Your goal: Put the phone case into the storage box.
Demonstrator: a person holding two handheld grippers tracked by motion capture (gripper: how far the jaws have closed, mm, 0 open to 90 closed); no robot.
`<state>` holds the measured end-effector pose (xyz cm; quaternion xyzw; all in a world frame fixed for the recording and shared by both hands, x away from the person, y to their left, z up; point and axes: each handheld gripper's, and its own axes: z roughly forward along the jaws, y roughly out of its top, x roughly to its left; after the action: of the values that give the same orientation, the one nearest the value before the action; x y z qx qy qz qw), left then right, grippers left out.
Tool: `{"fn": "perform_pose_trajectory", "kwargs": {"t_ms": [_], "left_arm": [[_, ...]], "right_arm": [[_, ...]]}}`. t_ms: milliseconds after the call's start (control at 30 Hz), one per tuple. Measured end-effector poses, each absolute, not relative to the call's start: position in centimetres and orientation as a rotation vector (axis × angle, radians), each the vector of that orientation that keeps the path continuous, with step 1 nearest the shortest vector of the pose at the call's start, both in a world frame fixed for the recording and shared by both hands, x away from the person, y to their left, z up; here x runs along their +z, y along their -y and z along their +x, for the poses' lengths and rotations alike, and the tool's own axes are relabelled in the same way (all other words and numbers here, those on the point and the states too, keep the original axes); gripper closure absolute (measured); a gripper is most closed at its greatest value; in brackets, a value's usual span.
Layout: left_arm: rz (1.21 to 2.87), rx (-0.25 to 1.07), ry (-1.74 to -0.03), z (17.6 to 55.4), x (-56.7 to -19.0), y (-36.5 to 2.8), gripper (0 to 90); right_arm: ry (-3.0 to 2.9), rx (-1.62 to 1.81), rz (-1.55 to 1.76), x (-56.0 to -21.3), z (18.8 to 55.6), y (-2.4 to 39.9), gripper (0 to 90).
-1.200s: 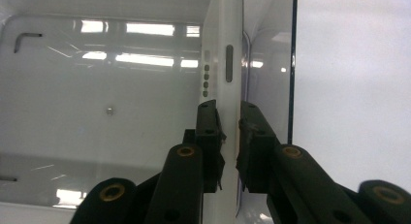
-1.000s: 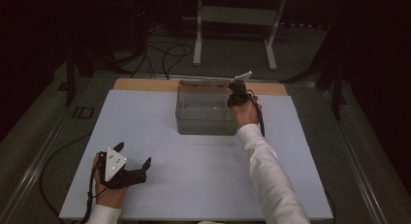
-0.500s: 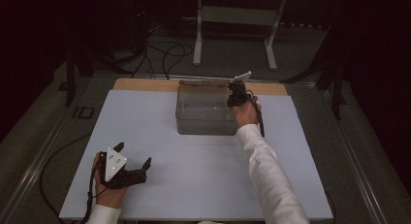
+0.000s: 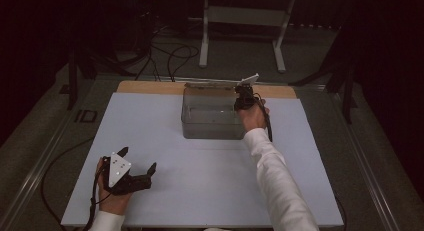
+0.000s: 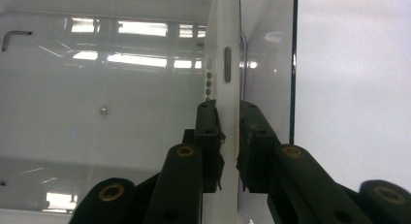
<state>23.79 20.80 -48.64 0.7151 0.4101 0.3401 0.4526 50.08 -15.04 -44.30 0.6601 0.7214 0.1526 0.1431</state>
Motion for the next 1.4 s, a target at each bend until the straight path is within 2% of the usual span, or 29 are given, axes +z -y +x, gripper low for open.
{"fn": "perform_pose_trajectory", "kwargs": {"t_ms": [500, 1400], "left_arm": [[1.767, 0.840, -1.014, 23.8, -48.7, -20.7, 0.6], [1.777, 0.836, -1.010, 23.8, -48.8, -20.6, 0.6]], "right_arm": [[-2.086, 0.441, 1.889, -44.3, 50.0, 15.0, 79.0], [-2.117, 0.512, 1.729, -42.7, 48.9, 14.9, 68.0]]}}
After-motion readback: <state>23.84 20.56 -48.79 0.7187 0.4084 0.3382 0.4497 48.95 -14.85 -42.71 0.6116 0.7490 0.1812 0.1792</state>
